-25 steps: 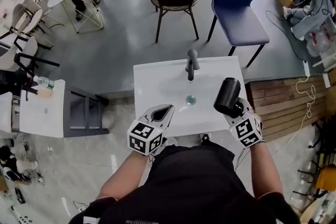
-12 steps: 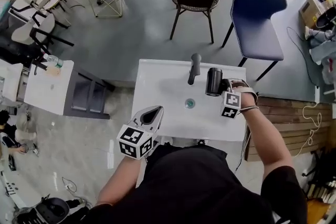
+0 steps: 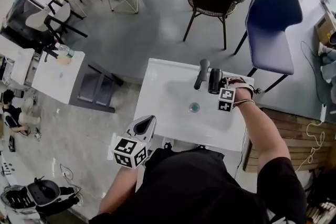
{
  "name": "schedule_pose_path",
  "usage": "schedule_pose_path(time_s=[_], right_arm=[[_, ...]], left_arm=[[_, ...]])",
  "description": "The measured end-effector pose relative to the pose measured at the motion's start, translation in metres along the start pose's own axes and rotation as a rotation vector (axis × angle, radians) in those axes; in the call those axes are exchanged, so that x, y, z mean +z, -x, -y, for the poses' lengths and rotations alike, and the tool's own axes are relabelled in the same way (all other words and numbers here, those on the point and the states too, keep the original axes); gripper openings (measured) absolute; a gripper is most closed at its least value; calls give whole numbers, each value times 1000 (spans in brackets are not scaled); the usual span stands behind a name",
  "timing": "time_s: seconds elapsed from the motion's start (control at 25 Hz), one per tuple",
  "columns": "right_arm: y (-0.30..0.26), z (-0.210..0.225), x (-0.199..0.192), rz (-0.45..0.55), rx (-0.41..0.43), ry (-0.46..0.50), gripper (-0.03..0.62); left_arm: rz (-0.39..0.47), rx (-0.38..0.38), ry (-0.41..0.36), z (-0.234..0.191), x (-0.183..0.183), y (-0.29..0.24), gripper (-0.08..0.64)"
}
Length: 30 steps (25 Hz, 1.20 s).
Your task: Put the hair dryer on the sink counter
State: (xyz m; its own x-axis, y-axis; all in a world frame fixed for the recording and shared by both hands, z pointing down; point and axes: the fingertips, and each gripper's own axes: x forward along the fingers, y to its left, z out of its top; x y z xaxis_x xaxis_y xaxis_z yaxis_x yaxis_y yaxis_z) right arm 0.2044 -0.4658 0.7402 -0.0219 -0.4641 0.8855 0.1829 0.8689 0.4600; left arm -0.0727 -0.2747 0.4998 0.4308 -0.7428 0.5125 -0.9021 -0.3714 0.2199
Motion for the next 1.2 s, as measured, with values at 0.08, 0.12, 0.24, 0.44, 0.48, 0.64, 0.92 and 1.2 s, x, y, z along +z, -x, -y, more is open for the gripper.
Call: schedule_pose_path(time_s=[0.08, 0.12, 0.24, 0.44, 0.48, 0.64, 0.92, 1.2], right_arm=[[-4, 0, 1, 7, 0, 12, 158], [-5, 0, 1, 11, 1, 17, 156], [-5, -1, 2, 26, 18, 21, 160], [-7, 5, 1, 17, 52, -8, 201], [-7, 6, 1, 12, 54, -1, 201], [-5, 5, 4, 5, 59, 13, 210], [-3, -4, -5, -24, 75, 19, 235], [6, -1, -11, -33, 65, -11, 236]], left_arm=[[2, 20, 9, -4, -1, 4, 0], [2, 27, 11, -5, -2, 5, 0], [-2, 36, 19, -7, -4, 7, 0], [4, 12, 8, -4, 0, 1, 0], [5, 5, 3, -3, 3, -1, 0], [2, -10, -3, -5, 6, -2, 0], [-2, -34, 2, -7, 3, -3, 0], [-1, -59, -1, -5, 4, -7, 0]])
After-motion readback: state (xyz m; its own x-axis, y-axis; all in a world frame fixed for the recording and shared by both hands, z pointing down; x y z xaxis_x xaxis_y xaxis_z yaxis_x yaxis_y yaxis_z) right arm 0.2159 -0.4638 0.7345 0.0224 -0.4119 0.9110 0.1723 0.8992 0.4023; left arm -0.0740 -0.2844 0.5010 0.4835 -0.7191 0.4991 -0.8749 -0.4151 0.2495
